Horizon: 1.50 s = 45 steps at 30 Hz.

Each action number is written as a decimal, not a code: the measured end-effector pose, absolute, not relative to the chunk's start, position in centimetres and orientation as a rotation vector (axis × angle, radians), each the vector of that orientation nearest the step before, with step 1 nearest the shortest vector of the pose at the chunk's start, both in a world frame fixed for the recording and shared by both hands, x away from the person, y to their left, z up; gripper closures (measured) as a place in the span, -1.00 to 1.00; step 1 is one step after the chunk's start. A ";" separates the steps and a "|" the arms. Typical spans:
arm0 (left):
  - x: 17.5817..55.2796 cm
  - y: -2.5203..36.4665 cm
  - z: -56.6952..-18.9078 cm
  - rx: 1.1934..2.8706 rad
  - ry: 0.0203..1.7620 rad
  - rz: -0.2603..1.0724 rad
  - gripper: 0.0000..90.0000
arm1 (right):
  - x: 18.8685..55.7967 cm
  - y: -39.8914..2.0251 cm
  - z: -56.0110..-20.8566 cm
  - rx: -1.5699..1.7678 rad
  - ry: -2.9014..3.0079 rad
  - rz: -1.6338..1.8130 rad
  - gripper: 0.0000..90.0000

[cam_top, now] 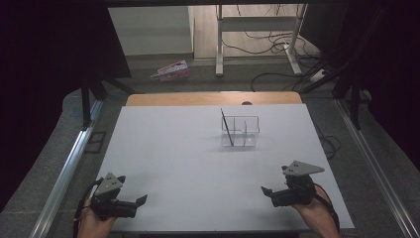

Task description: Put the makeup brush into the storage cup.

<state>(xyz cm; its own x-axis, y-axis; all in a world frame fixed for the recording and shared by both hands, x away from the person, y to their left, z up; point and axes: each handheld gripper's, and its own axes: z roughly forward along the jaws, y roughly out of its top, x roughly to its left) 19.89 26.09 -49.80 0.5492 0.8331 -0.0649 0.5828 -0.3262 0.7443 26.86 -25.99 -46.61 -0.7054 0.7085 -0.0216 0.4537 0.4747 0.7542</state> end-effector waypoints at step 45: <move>20.1 25.9 -49.9 2.051 1.131 0.422 -1.00 | 24.4 -31.7 -47.1 1.114 2.305 0.986 -1.00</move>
